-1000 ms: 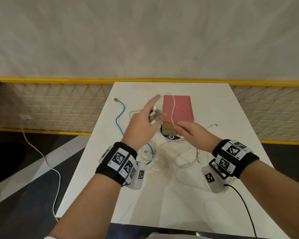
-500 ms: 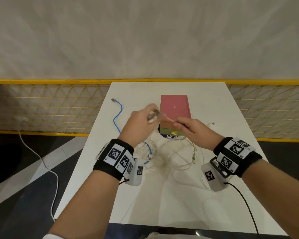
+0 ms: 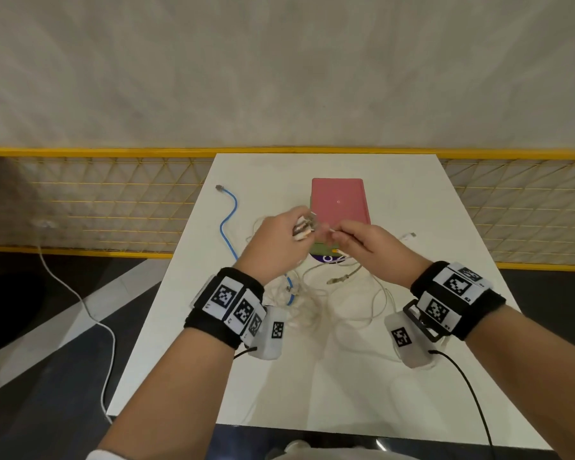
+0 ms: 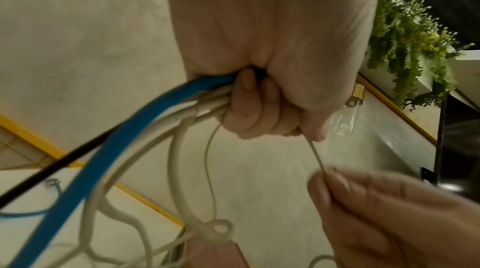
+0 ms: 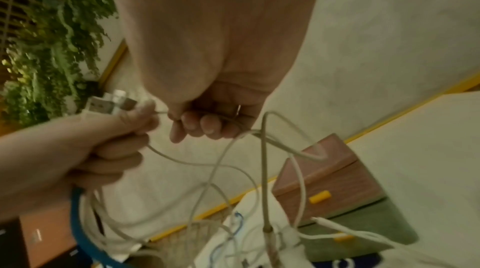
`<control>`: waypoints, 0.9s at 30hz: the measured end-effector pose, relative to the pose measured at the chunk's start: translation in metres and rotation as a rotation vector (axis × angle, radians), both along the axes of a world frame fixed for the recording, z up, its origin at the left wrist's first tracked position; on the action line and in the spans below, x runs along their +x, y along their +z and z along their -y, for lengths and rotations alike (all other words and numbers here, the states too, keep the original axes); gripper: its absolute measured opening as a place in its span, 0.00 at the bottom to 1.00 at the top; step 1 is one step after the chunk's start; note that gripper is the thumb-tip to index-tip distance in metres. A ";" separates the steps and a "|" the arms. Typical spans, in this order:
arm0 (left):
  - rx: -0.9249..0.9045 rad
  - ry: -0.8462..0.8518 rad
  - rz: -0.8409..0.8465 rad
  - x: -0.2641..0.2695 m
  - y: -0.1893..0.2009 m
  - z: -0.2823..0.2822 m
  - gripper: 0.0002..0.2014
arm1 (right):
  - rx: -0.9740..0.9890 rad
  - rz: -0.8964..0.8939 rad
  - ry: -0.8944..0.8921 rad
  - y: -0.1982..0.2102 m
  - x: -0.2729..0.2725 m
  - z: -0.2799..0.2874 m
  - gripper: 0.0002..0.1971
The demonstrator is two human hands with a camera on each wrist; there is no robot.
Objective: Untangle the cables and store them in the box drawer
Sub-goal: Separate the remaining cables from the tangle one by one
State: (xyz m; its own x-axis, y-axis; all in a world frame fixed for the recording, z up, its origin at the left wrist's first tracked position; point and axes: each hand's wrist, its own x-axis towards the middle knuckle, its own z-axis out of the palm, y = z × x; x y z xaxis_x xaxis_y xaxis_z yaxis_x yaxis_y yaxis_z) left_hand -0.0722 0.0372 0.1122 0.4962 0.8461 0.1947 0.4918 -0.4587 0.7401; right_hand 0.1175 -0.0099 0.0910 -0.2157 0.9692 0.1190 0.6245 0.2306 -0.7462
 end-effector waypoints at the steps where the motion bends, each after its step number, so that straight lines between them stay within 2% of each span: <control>1: 0.026 0.060 0.037 -0.004 0.004 -0.003 0.09 | -0.025 0.009 -0.008 -0.003 0.004 0.001 0.12; 3: 0.080 0.183 0.109 -0.013 0.008 -0.010 0.11 | -0.062 0.011 -0.016 -0.012 0.012 0.004 0.12; 6: 0.129 0.297 0.108 -0.020 0.003 -0.013 0.13 | -0.100 0.016 -0.019 -0.020 0.015 0.005 0.11; 9: 0.122 0.391 0.143 -0.021 0.002 -0.010 0.09 | -0.169 0.063 -0.022 -0.020 0.014 0.005 0.10; 10: 0.090 0.344 0.169 -0.019 0.002 -0.008 0.11 | -0.188 0.075 -0.025 -0.021 0.015 0.005 0.09; 11: 0.057 0.251 0.172 -0.017 0.001 -0.005 0.17 | -0.197 0.089 -0.027 -0.021 0.014 0.006 0.09; 12: 0.026 0.141 0.128 -0.012 0.000 -0.001 0.22 | -0.192 0.098 -0.023 -0.021 0.012 0.007 0.09; 13: 0.013 0.049 0.040 -0.007 -0.002 0.003 0.23 | -0.172 0.105 -0.013 -0.019 0.010 0.007 0.10; 15: 0.026 -0.048 -0.156 0.003 -0.010 0.008 0.15 | -0.105 0.158 0.022 -0.015 0.005 0.008 0.14; 17: 0.052 -0.040 -0.217 0.006 -0.015 0.009 0.06 | -0.063 0.250 0.037 -0.015 0.004 0.008 0.08; 18: 0.083 -0.018 -0.205 0.006 -0.017 0.007 0.04 | -0.056 0.310 0.029 -0.016 0.006 0.009 0.04; 20: 0.157 0.052 -0.167 0.003 -0.017 0.002 0.02 | -0.049 0.422 -0.003 -0.021 0.011 0.011 0.07; 23: 0.174 0.147 -0.129 0.000 -0.016 0.000 0.04 | -0.080 0.465 0.001 -0.025 0.021 0.012 0.02; 26: 0.160 0.213 -0.081 -0.001 -0.015 0.003 0.03 | -0.054 0.422 0.031 -0.028 0.026 0.009 0.14; 27: 0.161 0.230 -0.062 -0.001 -0.015 0.003 0.03 | -0.018 0.415 0.015 -0.029 0.027 0.008 0.14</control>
State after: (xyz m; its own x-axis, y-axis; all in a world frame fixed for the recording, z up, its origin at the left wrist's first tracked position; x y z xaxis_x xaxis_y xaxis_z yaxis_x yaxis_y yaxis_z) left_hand -0.0736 0.0343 0.0970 0.3099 0.8985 0.3108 0.6384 -0.4389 0.6323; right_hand 0.1442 -0.0176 0.0620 -0.2553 0.9669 0.0017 0.8701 0.2305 -0.4357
